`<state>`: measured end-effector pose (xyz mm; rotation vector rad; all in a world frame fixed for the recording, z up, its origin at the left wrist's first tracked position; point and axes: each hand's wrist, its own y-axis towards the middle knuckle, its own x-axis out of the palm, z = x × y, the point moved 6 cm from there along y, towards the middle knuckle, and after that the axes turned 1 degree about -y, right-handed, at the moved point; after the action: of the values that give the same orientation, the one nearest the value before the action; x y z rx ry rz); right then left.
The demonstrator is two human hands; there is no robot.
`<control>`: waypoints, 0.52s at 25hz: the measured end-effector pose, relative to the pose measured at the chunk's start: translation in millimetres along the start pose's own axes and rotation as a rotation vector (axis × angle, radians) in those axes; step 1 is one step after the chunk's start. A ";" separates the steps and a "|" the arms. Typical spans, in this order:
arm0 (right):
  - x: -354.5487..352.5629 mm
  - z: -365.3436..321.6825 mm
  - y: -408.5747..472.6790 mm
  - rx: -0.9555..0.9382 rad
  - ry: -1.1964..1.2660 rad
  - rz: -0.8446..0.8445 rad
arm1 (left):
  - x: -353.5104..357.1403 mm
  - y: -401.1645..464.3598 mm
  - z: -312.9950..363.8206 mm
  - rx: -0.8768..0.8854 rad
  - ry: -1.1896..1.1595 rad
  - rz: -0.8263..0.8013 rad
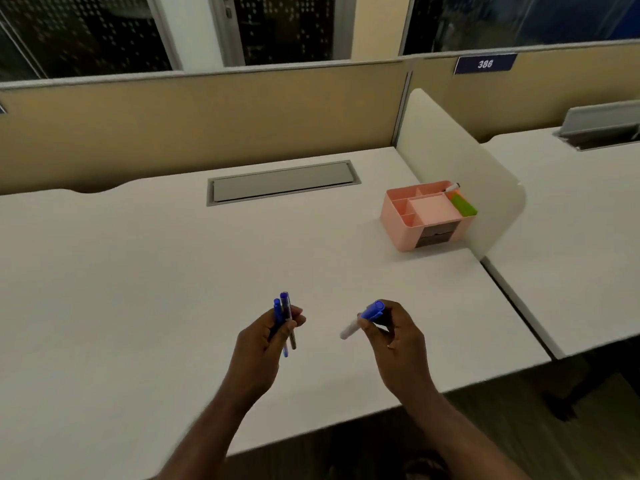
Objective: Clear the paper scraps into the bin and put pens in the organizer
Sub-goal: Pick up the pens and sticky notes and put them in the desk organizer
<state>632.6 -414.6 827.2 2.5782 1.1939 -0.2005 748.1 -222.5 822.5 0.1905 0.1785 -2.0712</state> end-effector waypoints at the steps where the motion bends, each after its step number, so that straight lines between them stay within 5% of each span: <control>1: -7.6 5.8 21.9 0.000 0.005 0.031 | 7.0 19.1 2.3 -0.009 -0.016 -0.003; 13: -108.3 51.2 225.3 -0.077 -0.169 0.463 | 53.8 142.0 3.3 -0.066 0.059 -0.022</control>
<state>734.3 -647.4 851.3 2.6217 0.5158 -0.2569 846.1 -337.6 807.7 0.2103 0.2857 -2.0797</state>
